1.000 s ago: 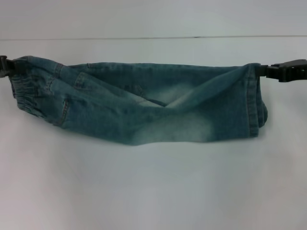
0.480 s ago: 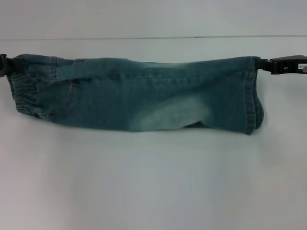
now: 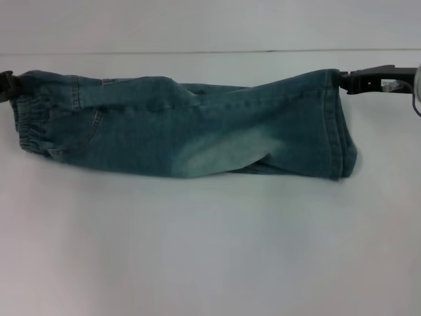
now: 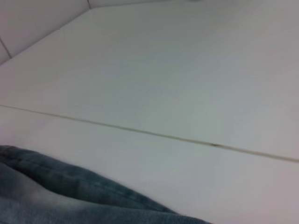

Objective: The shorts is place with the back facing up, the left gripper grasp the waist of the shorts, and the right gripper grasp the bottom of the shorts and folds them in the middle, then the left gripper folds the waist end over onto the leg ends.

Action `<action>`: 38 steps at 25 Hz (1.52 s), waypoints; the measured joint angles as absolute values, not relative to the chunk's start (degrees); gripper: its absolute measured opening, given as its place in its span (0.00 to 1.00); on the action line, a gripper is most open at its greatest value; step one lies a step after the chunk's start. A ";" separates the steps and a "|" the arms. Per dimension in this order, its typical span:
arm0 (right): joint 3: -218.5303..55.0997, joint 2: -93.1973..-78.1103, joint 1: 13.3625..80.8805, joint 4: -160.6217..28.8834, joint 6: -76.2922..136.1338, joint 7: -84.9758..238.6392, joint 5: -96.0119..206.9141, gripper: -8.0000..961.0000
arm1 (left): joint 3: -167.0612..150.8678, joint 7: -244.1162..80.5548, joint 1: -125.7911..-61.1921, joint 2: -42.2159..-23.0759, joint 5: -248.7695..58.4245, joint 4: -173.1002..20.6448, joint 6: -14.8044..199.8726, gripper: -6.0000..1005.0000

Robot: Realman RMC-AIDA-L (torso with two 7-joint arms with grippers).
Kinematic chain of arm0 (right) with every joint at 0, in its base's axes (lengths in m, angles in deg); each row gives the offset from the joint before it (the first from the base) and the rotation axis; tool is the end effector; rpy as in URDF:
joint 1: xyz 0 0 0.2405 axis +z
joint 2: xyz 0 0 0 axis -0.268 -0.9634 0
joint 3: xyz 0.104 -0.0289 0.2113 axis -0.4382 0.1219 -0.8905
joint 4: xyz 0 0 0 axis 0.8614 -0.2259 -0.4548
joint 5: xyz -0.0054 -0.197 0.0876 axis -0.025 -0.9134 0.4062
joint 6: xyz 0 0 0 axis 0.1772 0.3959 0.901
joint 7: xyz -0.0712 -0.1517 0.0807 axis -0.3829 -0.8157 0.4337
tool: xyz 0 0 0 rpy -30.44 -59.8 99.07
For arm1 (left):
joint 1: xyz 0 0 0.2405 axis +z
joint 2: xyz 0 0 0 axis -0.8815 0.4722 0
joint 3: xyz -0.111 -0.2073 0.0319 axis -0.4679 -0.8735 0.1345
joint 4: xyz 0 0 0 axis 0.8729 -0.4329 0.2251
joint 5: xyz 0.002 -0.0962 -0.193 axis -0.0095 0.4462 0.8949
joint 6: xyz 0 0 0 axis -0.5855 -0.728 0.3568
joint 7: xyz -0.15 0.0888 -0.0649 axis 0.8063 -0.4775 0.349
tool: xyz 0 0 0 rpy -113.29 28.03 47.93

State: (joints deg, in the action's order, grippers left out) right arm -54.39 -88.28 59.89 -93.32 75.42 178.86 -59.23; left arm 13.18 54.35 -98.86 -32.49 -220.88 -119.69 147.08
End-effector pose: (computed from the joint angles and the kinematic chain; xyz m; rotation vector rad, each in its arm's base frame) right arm 0.2648 0.4614 0.0017 -2.2221 1.0334 0.3315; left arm -0.3166 0.4349 0.0751 -1.7854 -1.5638 -0.5001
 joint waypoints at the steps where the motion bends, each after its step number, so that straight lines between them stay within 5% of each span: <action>1: -54.29 -88.46 60.13 -93.25 74.51 178.67 -59.23 0.01 | 13.19 54.10 -98.87 -32.68 -220.82 -119.67 146.59 0.09; 33: -52.23 -91.52 62.88 -89.65 62.69 174.03 -59.08 0.06 | 13.83 45.00 -99.38 -34.59 -211.39 -114.41 135.74 0.09; 35: -52.17 -91.55 63.02 -89.65 62.68 174.03 -59.09 0.07 | 13.85 44.99 -99.35 -34.62 -211.55 -113.98 135.60 0.17; 38: -52.14 -91.61 63.09 -89.59 62.69 174.03 -59.10 0.20 | 13.86 44.72 -99.15 -34.51 -211.52 -113.52 135.52 0.29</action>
State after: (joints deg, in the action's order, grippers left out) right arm -52.14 -91.61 63.09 -89.59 62.69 174.03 -59.10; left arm 13.86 44.72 -99.15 -34.51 -211.52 -113.52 135.52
